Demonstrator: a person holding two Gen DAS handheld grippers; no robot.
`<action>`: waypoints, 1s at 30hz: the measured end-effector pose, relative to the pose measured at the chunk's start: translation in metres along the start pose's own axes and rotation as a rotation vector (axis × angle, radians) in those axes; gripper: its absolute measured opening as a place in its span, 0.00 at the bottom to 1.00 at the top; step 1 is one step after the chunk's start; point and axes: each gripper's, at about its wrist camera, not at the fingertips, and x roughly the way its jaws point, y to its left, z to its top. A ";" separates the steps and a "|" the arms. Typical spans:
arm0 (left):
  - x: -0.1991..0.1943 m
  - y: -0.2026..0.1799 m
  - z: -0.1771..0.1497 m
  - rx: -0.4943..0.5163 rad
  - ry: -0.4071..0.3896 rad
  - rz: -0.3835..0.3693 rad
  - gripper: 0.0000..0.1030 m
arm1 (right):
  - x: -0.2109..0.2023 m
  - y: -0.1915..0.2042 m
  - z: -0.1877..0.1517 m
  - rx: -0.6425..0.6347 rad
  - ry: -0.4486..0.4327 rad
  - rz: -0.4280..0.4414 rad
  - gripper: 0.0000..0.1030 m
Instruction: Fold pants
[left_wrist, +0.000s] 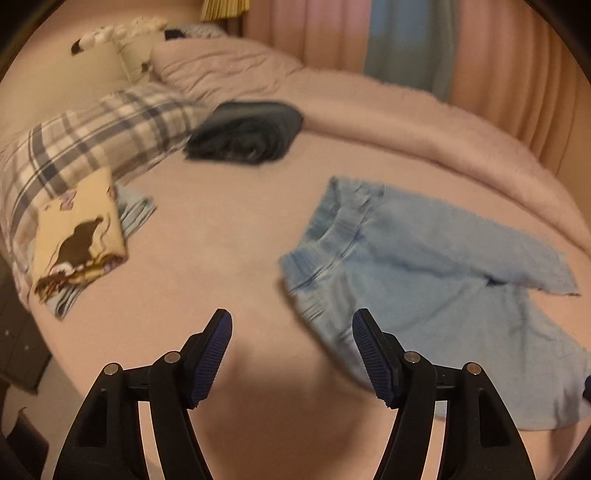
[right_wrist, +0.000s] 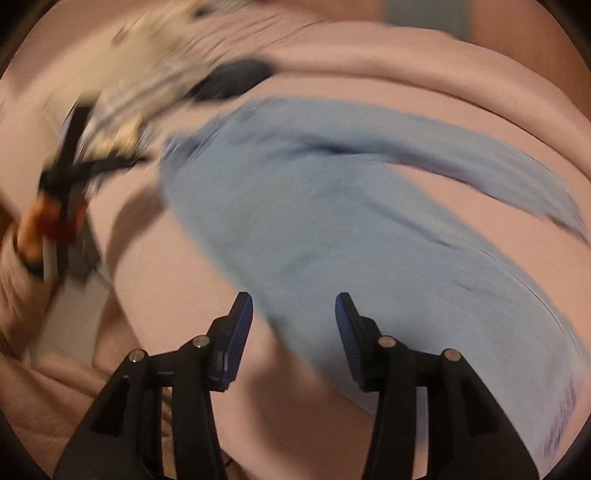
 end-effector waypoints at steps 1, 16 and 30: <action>0.004 -0.003 0.004 0.005 -0.003 -0.021 0.66 | -0.010 -0.025 -0.005 0.079 -0.020 -0.051 0.46; 0.086 -0.092 -0.012 0.206 0.216 0.022 0.66 | -0.049 -0.177 -0.062 0.444 0.006 -0.437 0.04; 0.086 -0.086 0.018 0.249 0.132 -0.020 0.77 | -0.015 -0.107 -0.007 0.193 0.014 -0.391 0.38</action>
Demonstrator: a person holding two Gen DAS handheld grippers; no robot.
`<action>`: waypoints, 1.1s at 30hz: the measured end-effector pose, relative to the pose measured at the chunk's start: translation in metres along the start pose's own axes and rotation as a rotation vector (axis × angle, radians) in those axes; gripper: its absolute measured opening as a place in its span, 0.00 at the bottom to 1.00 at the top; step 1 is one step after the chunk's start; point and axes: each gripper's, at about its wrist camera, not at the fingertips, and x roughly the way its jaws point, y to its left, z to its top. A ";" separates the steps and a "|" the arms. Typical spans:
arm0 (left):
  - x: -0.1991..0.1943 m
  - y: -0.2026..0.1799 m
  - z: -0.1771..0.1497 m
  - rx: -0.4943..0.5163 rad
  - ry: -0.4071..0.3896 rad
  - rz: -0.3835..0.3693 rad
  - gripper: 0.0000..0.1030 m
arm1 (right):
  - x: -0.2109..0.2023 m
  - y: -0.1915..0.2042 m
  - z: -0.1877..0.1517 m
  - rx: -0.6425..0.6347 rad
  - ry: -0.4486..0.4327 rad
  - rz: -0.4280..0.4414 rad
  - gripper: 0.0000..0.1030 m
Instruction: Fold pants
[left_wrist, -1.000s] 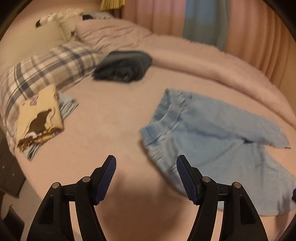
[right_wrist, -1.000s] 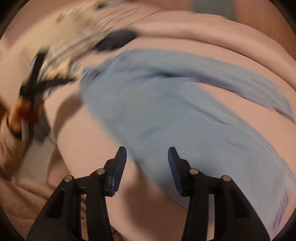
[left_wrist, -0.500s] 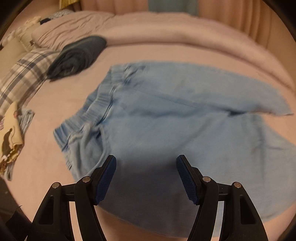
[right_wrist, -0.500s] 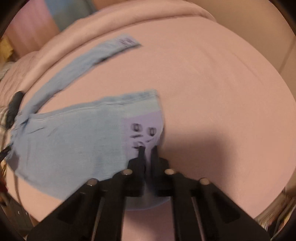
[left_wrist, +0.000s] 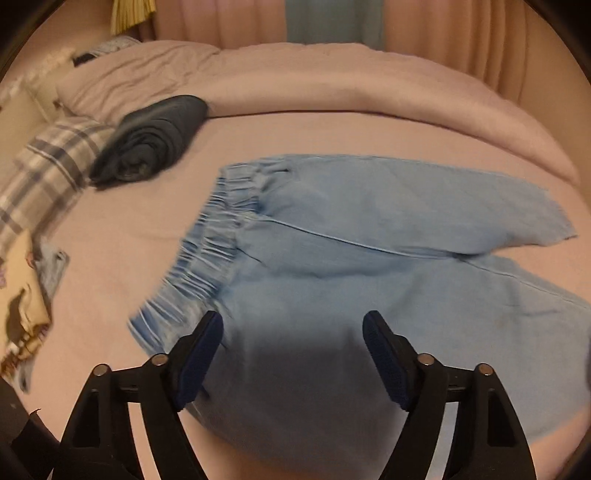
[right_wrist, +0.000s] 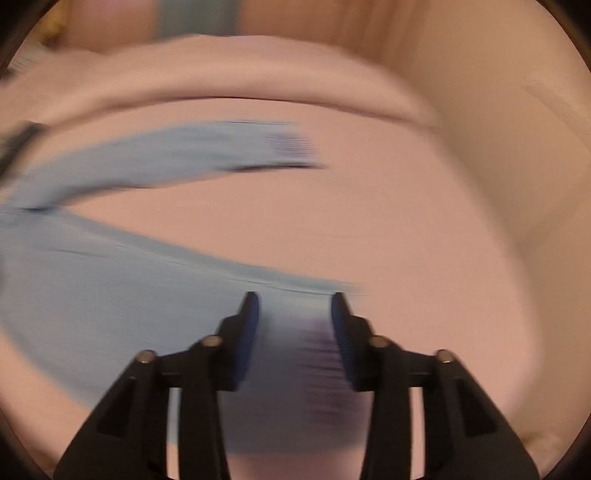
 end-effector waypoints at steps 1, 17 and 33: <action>0.014 0.003 0.000 0.007 0.051 0.019 0.77 | 0.019 0.015 -0.003 -0.026 0.074 0.066 0.39; 0.088 0.010 0.152 0.187 0.018 -0.142 0.79 | 0.111 0.120 0.202 -0.431 -0.024 0.271 0.46; 0.184 -0.001 0.184 0.432 0.272 -0.295 0.76 | 0.243 0.192 0.281 -0.833 0.284 0.265 0.60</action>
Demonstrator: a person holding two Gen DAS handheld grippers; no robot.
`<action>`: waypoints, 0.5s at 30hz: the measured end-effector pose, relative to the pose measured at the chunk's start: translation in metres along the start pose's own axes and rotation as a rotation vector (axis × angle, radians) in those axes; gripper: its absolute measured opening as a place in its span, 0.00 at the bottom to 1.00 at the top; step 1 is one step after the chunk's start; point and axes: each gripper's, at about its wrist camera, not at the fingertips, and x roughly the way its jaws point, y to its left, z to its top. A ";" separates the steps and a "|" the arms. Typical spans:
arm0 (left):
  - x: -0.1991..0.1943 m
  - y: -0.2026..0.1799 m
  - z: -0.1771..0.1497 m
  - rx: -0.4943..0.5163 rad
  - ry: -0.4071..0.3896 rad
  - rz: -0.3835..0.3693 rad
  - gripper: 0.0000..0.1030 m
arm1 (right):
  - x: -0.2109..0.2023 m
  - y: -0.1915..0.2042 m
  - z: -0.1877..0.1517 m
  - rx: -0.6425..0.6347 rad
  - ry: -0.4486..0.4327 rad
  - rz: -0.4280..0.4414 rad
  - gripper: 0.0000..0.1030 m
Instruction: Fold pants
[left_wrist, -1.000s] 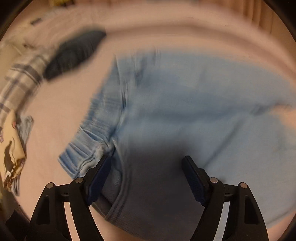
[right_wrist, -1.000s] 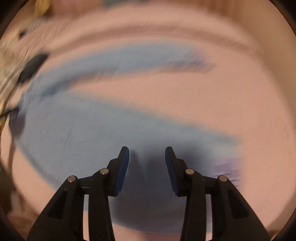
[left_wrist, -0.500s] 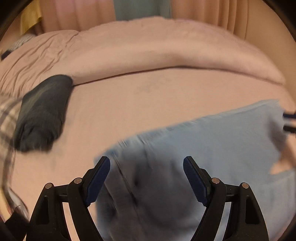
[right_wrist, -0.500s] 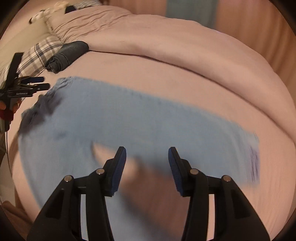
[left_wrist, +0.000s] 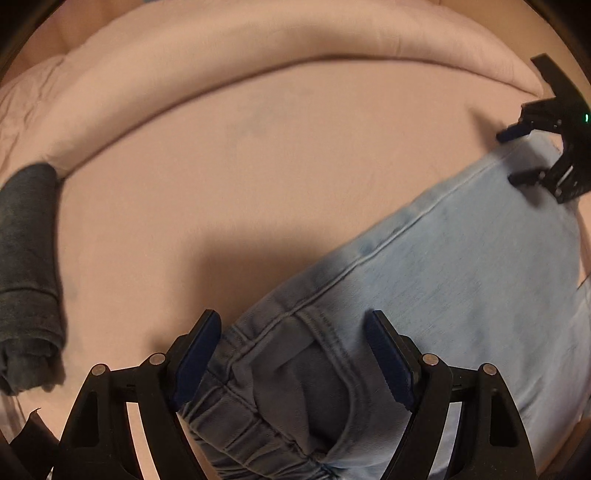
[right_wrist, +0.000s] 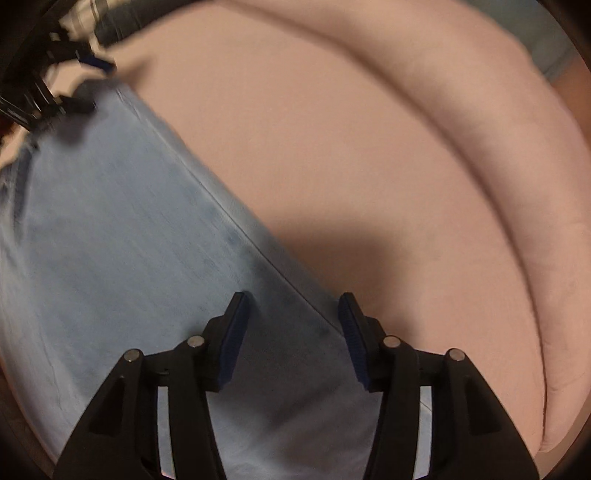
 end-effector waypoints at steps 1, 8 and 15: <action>0.000 0.000 0.000 -0.006 -0.006 -0.010 0.72 | 0.001 -0.005 0.000 0.026 -0.002 0.016 0.61; -0.018 -0.009 -0.022 0.013 -0.059 0.056 0.17 | -0.017 0.020 -0.017 -0.039 0.014 -0.047 0.10; -0.047 -0.031 -0.026 -0.004 -0.155 0.179 0.15 | -0.045 0.039 -0.018 -0.055 -0.036 -0.220 0.05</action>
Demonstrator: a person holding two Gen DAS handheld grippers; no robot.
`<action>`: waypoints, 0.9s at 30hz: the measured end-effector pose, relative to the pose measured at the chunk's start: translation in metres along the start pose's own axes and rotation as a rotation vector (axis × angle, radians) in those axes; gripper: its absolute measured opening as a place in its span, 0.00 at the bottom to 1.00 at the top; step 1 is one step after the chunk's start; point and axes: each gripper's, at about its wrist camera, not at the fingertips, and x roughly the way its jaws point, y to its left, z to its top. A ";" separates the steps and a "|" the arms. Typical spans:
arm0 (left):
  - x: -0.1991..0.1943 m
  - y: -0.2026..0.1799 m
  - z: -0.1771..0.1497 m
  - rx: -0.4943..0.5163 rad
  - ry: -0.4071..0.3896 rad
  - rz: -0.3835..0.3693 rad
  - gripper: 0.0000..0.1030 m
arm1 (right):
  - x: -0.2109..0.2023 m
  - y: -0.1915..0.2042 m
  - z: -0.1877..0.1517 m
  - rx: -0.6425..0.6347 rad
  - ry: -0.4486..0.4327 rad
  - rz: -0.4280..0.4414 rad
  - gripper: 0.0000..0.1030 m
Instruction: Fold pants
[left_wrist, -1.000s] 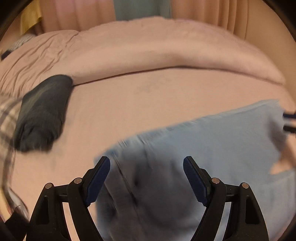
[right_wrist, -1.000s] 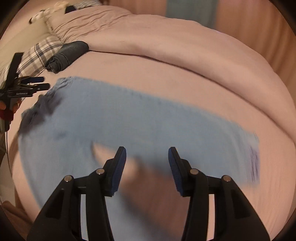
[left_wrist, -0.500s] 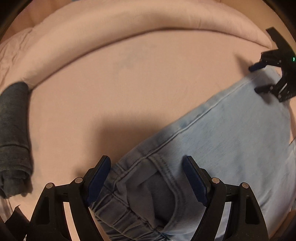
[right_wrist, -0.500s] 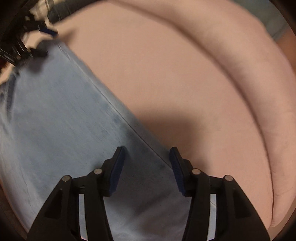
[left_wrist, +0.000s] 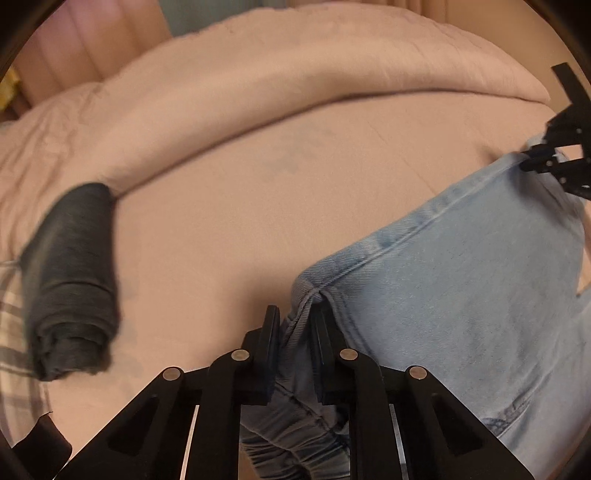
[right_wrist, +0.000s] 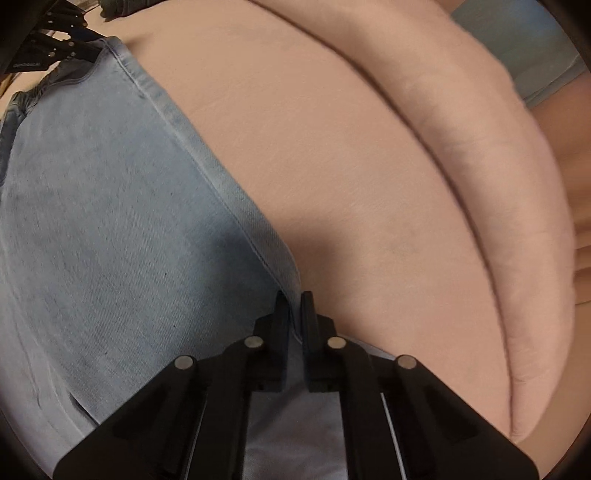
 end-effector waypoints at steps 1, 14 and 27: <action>-0.006 0.005 -0.002 -0.026 -0.025 0.007 0.15 | -0.008 -0.004 0.002 0.018 -0.021 -0.014 0.05; 0.025 0.018 0.000 -0.075 0.069 0.058 0.73 | 0.003 -0.021 0.023 0.098 0.002 0.058 0.42; 0.031 0.002 -0.012 -0.076 0.079 -0.001 0.16 | 0.005 -0.003 0.029 0.081 0.050 0.029 0.06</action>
